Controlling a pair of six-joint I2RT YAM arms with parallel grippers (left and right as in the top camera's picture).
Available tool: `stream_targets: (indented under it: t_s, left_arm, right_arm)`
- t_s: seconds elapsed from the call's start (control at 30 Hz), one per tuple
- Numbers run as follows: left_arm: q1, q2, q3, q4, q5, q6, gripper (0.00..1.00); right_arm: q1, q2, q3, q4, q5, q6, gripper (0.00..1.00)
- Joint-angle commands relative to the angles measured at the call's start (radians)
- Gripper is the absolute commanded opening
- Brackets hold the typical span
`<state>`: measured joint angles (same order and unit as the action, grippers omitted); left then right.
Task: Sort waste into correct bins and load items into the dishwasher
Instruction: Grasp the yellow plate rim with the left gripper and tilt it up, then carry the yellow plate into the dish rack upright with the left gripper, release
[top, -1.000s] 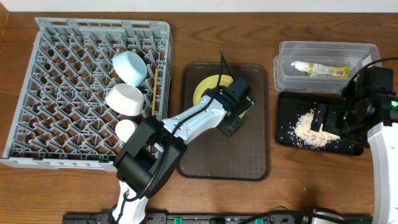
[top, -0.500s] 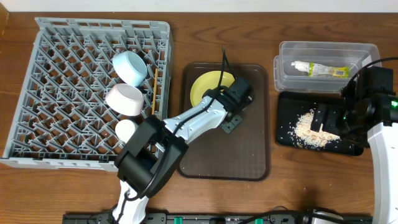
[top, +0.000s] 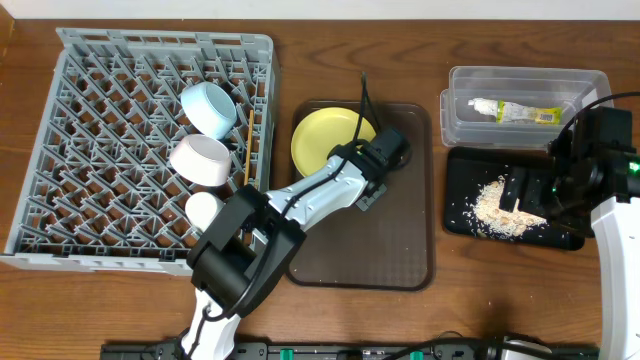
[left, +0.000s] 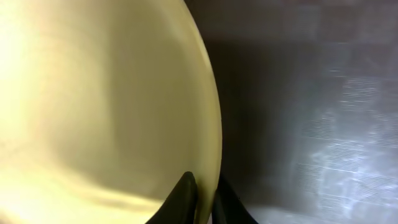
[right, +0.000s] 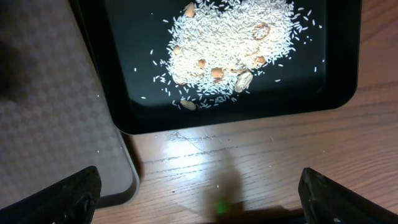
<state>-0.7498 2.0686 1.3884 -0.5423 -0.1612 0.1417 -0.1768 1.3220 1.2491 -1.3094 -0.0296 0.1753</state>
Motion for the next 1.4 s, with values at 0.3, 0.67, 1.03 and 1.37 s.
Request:
stream_targets:
  t_s: [0.3, 0.67, 1.03, 1.37]
  left_arm:
    - [-0.025, -0.050, 0.006, -0.018, -0.166, 0.001, 0.08]
    - [-0.032, -0.264, 0.005, -0.045, -0.166, 0.000, 0.08]
    - [0.113, -0.488, 0.005, -0.048, -0.046, -0.077, 0.08]
    - [0.436, -0.546, 0.005, -0.047, 0.564, -0.160, 0.08]
  right_arm:
    - [-0.014, -0.011, 0.014, 0.000, -0.004, 0.003, 0.99]
    - [-0.014, -0.011, 0.014, 0.000, -0.004, 0.003, 0.99]
    - [-0.014, -0.011, 0.014, 0.000, -0.004, 0.003, 0.99]
    - [-0.014, -0.011, 0.014, 0.000, -0.004, 0.003, 0.99]
